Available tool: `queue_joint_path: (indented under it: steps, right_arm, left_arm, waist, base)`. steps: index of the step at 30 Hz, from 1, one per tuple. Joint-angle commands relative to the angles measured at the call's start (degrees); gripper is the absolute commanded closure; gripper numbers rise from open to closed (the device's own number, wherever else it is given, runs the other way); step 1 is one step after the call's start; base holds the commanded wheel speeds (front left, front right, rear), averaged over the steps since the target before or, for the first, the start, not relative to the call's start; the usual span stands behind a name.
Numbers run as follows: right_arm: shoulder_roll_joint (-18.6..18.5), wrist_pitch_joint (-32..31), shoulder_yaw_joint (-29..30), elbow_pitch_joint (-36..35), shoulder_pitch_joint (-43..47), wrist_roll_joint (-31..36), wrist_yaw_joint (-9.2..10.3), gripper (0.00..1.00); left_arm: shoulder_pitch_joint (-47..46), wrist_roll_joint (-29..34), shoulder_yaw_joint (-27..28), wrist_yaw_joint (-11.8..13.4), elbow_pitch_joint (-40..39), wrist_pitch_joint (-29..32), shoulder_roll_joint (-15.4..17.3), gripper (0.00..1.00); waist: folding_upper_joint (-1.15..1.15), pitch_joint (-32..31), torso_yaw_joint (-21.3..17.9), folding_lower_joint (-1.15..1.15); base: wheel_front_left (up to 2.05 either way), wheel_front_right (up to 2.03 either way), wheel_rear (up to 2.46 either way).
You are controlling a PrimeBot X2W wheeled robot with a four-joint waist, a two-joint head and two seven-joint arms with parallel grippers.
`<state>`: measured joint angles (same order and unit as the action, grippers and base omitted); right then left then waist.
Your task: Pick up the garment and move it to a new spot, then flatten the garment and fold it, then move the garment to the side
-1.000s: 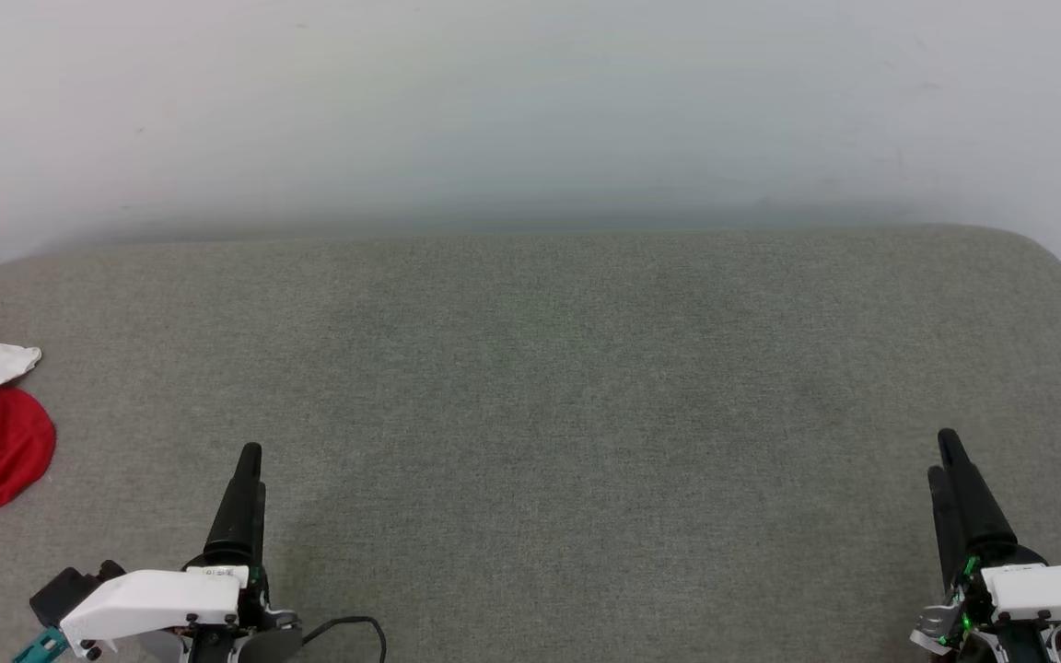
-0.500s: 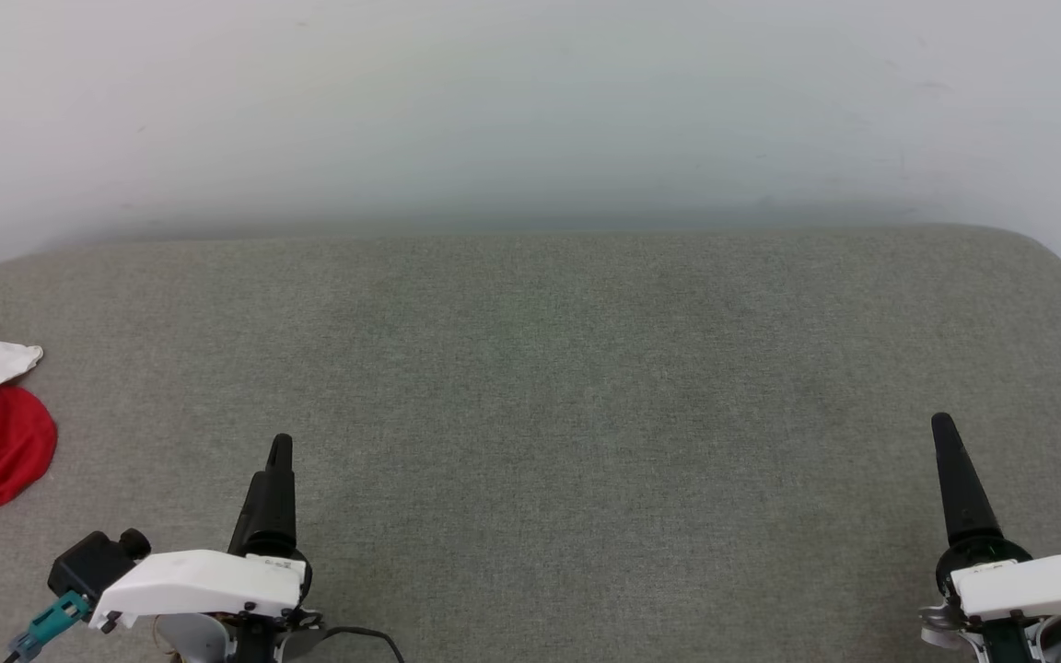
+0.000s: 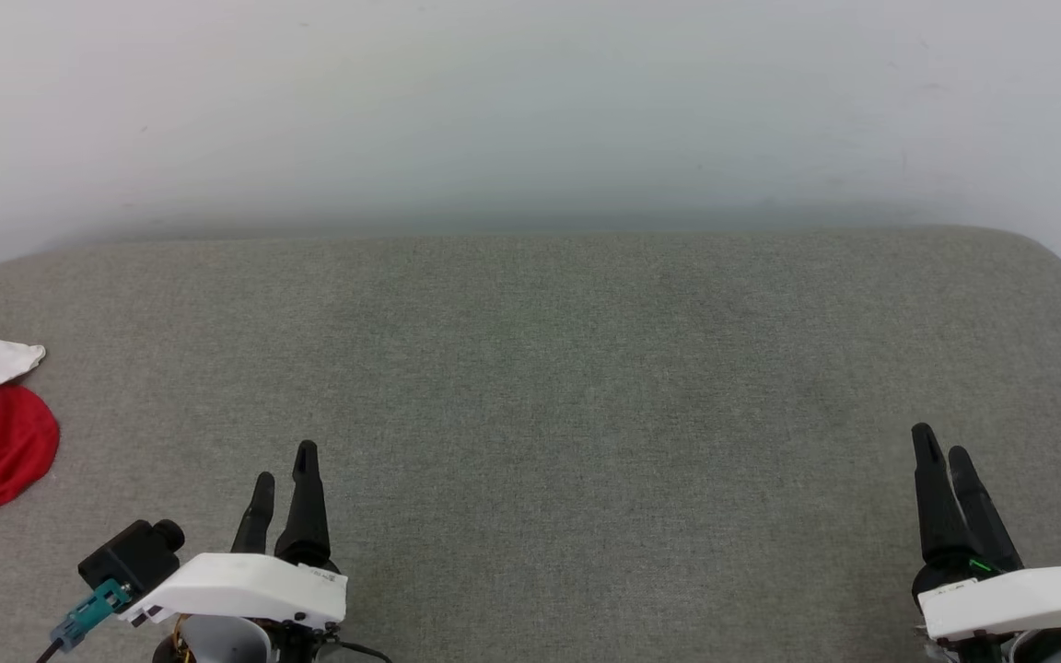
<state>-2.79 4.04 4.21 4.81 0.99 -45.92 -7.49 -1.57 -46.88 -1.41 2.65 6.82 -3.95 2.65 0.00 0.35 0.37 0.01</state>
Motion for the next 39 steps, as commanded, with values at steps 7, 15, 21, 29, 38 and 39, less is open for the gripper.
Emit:
queue_joint_path:
  steps: [7, 15, 21, 29, 38, 39]
  right_arm:
    - [-0.15, 1.66, 0.07, -1.03, 0.58, 7.22, 0.00, 0.00]
    - [-0.14, 3.00, -0.17, -1.57, 1.22, 13.45, 0.00, 0.00]
    - [-0.15, 3.97, -0.28, -2.38, 1.78, 17.56, 0.00, 0.00]
    - [-0.15, 5.20, -0.49, -3.53, 2.55, 22.29, 0.00, 0.00]
    - [-0.15, 6.43, -1.12, -4.72, 3.61, 27.04, 0.00, 0.00]
    - [-0.15, 6.59, -1.25, -4.86, 3.73, 27.42, 0.00, 0.00]
  left_arm:
    - [0.08, 6.80, -1.58, 1.82, -1.21, -1.73, 0.32, 0.00]
    - [0.39, 12.90, -3.57, 3.49, -1.66, -3.12, 0.92, 0.00]
    - [0.70, 16.58, -4.71, 4.46, -2.17, -4.06, 1.20, 0.00]
    - [1.01, 21.23, -6.02, 5.06, -3.03, -5.27, 1.46, 0.00]
    - [1.58, 26.00, -7.27, 4.92, -3.45, -6.54, 1.55, 0.00]
    - [1.66, 26.50, -7.41, 4.77, -3.40, -6.66, 1.55, 0.00]
  waist:
    - [0.00, 0.00, 0.09, -0.01]
    - [0.00, 0.00, 0.24, -0.01]
    - [0.00, -0.09, 0.30, -0.01]
    - [0.00, -0.11, 0.28, -0.01]
    - [0.00, -0.21, 0.37, -0.01]
    - [0.00, -0.22, 0.40, -0.01]
  base:
    - [0.00, 0.00, 0.00]
    - [0.00, 0.00, 0.00]
    - [0.00, 0.00, 0.00]
    - [0.00, 0.00, 0.00]
    - [0.00, 0.00, 0.00]
    - [0.00, 0.00, 0.00]
